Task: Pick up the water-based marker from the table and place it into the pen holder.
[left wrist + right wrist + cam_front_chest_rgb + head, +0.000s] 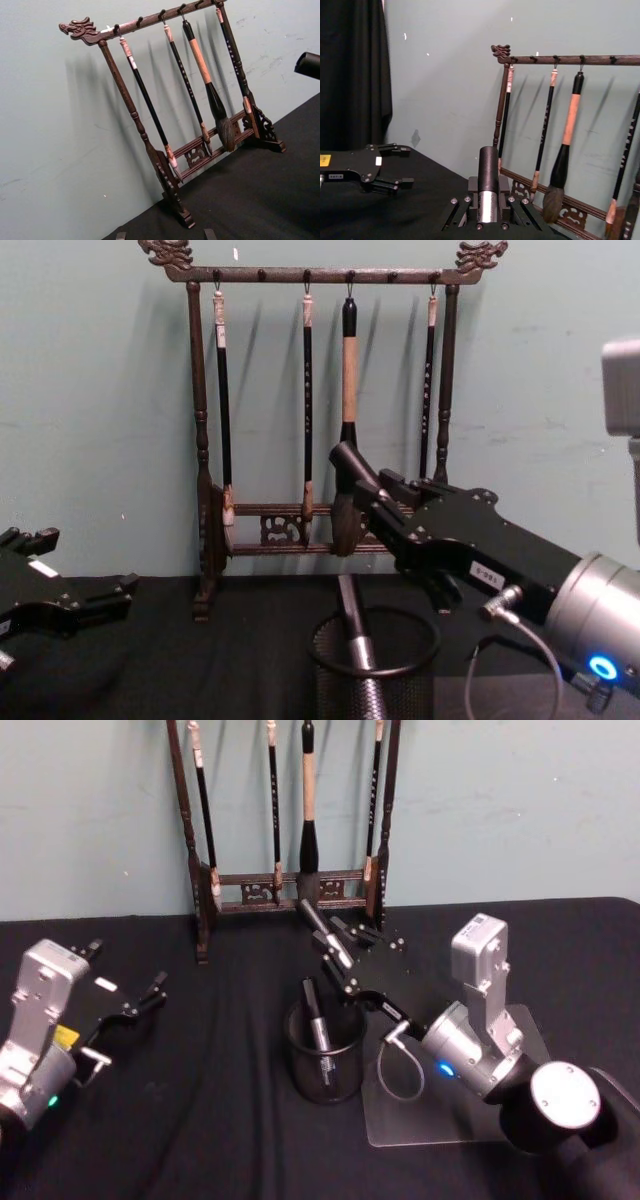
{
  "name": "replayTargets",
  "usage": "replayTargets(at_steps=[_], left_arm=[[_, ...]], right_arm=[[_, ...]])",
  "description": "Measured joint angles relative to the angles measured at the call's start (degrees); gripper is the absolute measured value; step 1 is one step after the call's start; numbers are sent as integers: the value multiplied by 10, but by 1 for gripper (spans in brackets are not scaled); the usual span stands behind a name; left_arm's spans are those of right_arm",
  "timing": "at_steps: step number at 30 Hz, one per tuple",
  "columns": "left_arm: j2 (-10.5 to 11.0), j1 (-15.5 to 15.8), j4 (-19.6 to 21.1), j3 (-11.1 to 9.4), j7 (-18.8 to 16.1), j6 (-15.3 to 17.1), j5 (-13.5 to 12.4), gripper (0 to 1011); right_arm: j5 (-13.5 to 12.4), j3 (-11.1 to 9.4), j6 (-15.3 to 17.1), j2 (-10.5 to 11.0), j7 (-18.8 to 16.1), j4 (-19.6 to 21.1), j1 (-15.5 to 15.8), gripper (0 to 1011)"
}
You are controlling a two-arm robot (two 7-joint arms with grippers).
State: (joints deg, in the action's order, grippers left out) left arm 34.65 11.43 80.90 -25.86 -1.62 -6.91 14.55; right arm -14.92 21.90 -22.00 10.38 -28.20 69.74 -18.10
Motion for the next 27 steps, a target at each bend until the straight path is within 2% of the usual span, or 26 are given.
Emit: replayTargets(at_steps=[27], left_arm=[[0,0,0,0,0,0,0,1009]], right_arm=[[-9,21,-4,-14,-15,-28,-14,237]])
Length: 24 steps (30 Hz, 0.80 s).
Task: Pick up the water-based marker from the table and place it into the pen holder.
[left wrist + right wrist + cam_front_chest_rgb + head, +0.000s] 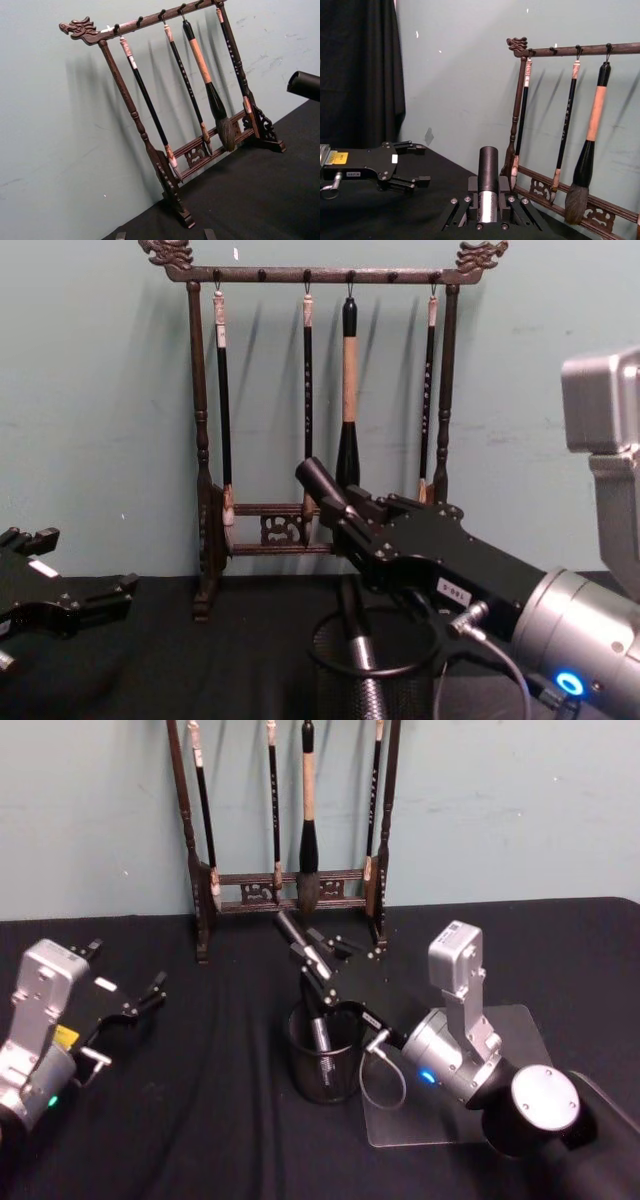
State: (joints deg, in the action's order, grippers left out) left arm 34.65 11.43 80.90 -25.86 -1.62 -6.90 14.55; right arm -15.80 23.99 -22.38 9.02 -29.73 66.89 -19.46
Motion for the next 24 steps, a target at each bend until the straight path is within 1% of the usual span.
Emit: replayTargets(at_steps=[15,17,19,21,23,24], left_arm=[[0,0,0,0,0,0,0,1009],[0,0,0,0,0,0,0,1009],[0,0,0,0,0,0,0,1009],[0,0,0,0,0,0,0,1009],[0,0,0,0,0,0,0,1009],[0,0,0,0,0,0,0,1009]], right_arm=[[-3,2,2,0,-4,-3,-2,239],[-3,2,2,0,-4,-3,-2,299],[-3,2,2,0,-4,-3,-2,413],[-3,2,2,0,-4,-3,-2,497],[-3,2,2,0,-4,-3,-2,533],[-2,2,2,0,-4,-3,-2,591]])
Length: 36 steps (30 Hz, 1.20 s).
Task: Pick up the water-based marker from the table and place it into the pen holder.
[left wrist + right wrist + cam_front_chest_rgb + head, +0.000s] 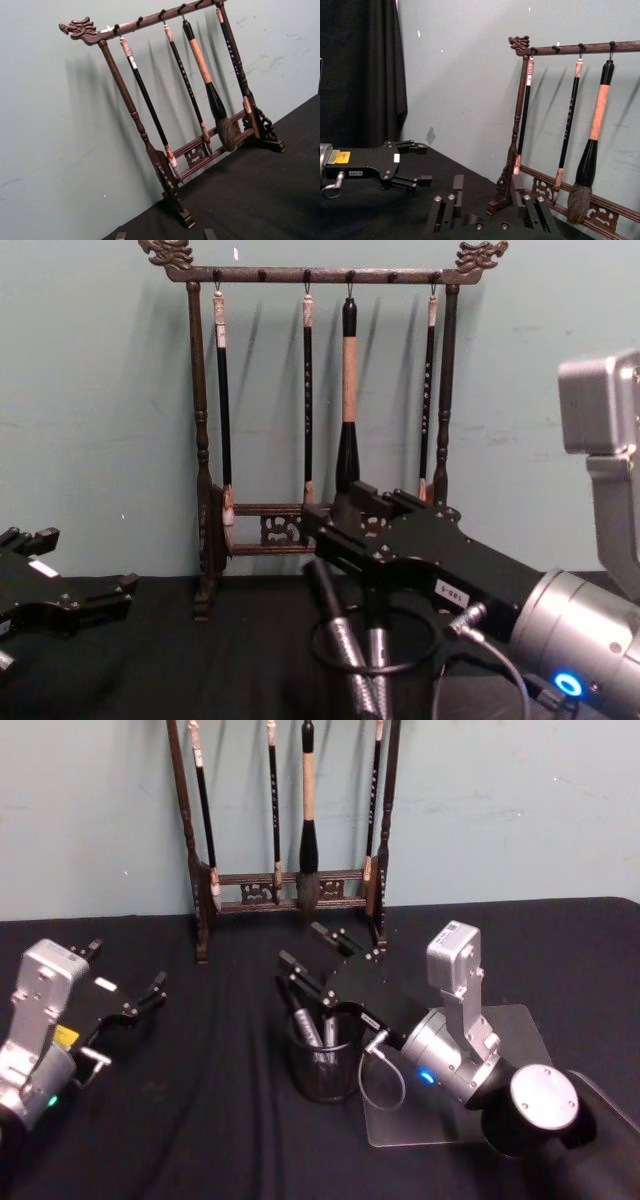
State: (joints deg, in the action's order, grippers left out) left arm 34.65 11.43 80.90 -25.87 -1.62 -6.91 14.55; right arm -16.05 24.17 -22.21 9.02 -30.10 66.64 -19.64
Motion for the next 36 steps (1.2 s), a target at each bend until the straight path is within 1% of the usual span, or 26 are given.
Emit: replayTargets(at_steps=[1,2,4,5,6,7,8,10,11,12,15,26,31,36], left_arm=[[0,0,0,0,0,0,0,1009],[0,0,0,0,0,0,0,1009],[0,0,0,0,0,0,0,1009],[0,0,0,0,0,0,0,1009],[0,0,0,0,0,0,0,1009],[0,0,0,0,0,0,0,1009],[0,0,0,0,0,0,0,1009],[0,0,0,0,0,0,0,1009],[0,0,0,0,0,0,0,1009],[0,0,0,0,0,0,0,1009],[0,0,0,0,0,0,0,1009],[0,0,0,0,0,0,0,1008],[0,0,0,0,0,0,0,1009],[0,0,0,0,0,0,0,1009]], right_arm=[[0,0,0,0,0,0,0,641],[0,0,0,0,0,0,0,641],[0,0,0,0,0,0,0,733],[0,0,0,0,0,0,0,733],[0,0,0,0,0,0,0,776],[0,0,0,0,0,0,0,776],[0,0,0,0,0,0,0,831],[0,0,0,0,0,0,0,886],[0,0,0,0,1,0,0,934],[0,0,0,0,1,0,0,934],[0,0,0,0,1,0,0,1002],[0,0,1,0,1,1,1,1002],[-8,-2,28,12,0,23,9,1002],[-14,-5,47,22,3,45,18,1002]])
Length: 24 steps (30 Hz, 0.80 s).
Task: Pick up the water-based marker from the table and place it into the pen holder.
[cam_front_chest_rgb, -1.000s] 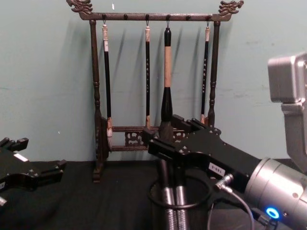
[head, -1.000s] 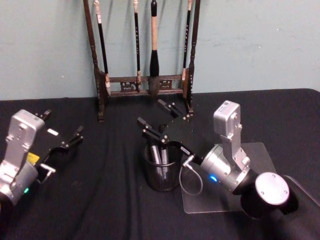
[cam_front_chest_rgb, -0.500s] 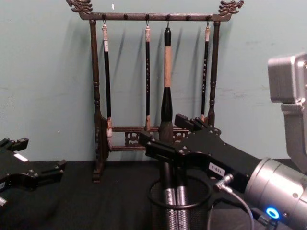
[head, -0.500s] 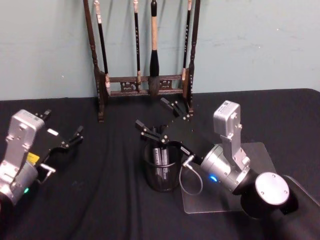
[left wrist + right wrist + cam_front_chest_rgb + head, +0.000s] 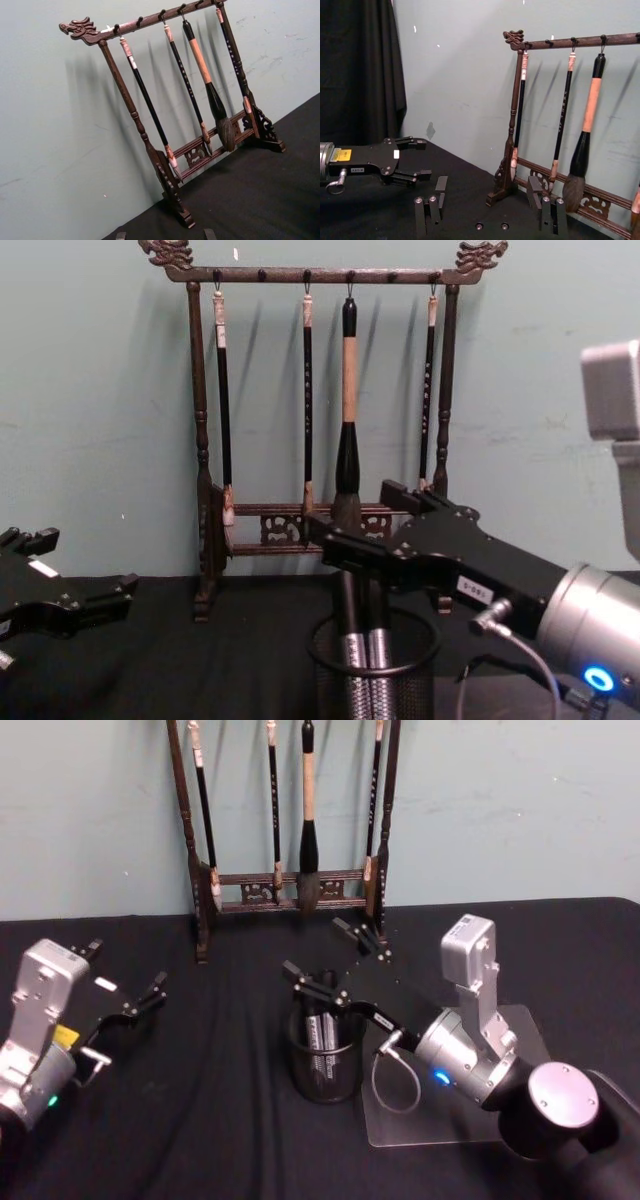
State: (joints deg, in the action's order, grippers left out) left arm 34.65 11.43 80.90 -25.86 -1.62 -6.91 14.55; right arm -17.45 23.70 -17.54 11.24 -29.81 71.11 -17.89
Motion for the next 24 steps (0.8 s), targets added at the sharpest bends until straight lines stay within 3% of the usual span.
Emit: replayTargets(at_steps=[16,24], left_arm=[[0,0,0,0,0,0,0,1009],[0,0,0,0,0,0,0,1009]], right_arm=[[2,-16,9,23,28,26,25,1002],[3,-42,7,33,48,36,39,1002]])
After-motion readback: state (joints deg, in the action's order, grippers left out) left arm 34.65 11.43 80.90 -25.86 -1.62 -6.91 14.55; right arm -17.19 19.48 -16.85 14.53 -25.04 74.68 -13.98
